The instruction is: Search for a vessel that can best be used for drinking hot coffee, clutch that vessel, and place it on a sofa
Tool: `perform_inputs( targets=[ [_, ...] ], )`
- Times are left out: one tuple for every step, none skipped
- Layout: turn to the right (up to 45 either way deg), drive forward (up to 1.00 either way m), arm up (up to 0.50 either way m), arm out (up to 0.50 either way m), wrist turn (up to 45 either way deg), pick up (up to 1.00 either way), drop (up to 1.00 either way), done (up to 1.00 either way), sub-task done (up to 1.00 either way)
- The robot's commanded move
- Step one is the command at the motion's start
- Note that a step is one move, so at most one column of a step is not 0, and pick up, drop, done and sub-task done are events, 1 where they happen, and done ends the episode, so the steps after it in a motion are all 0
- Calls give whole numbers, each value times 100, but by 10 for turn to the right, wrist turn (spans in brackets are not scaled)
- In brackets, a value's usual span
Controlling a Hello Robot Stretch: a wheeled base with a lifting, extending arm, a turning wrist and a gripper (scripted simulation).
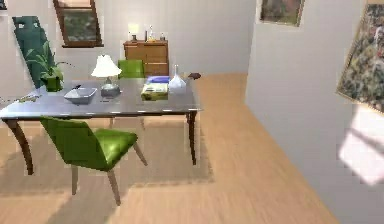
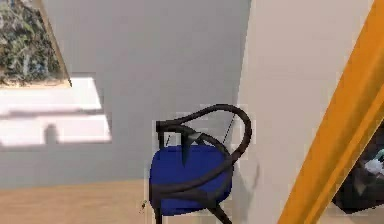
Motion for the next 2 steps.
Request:
perform_inputs(
  targets=[
    [0,75,0,0,0,0,0,0,0],
    [-450,0,0,0,0,0,0,0,0]
  ],
)
